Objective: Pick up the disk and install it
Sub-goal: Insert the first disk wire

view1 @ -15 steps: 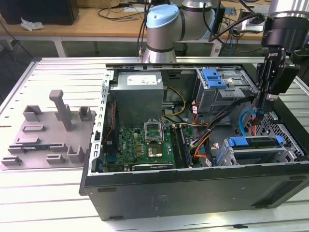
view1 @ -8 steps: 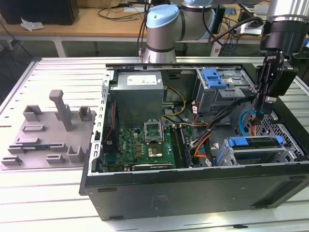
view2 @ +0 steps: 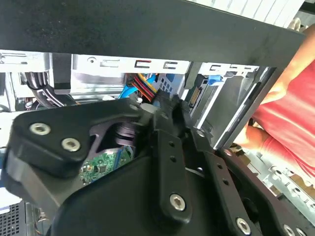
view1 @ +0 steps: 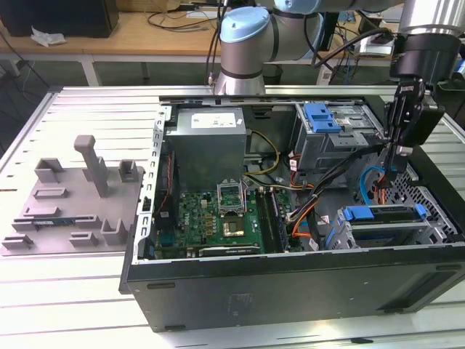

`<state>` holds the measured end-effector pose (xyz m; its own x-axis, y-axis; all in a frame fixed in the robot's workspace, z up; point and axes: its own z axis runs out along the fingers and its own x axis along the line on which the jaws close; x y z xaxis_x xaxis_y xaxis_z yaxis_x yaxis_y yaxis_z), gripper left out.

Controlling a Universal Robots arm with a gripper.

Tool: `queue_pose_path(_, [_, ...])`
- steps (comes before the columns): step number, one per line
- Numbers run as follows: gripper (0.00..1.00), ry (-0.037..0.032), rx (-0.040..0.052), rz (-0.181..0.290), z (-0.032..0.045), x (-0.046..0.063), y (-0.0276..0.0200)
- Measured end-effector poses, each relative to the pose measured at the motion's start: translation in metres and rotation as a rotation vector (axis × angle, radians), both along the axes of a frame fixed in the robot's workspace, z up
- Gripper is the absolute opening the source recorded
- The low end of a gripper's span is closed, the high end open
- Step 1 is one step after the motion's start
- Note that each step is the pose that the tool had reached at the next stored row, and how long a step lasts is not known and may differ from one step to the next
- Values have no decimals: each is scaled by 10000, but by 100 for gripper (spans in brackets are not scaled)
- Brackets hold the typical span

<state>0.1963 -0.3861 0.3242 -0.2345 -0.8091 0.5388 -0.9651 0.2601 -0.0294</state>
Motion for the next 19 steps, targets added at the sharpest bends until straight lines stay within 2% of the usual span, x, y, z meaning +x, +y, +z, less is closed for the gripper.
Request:
queue_pose_path(1, [17, -1, -34, 1, -2, -2, 7])
queue_pose_path(3, [17, 0, -104, 1, -7, -5, 19])
queue_pose_path(5, [17, -1, -228, 0, -9, -6, 28])
queue_pose_path(10, [17, 0, -226, 1, -11, -6, 28])
queue_pose_path(12, [17, 1, -211, 2, -12, -7, 12])
queue_pose_path(14, [17, 0, -168, 3, -11, -13, -28])
queue_pose_path(19, [17, -3, 97, 17, -10, -25, -133])
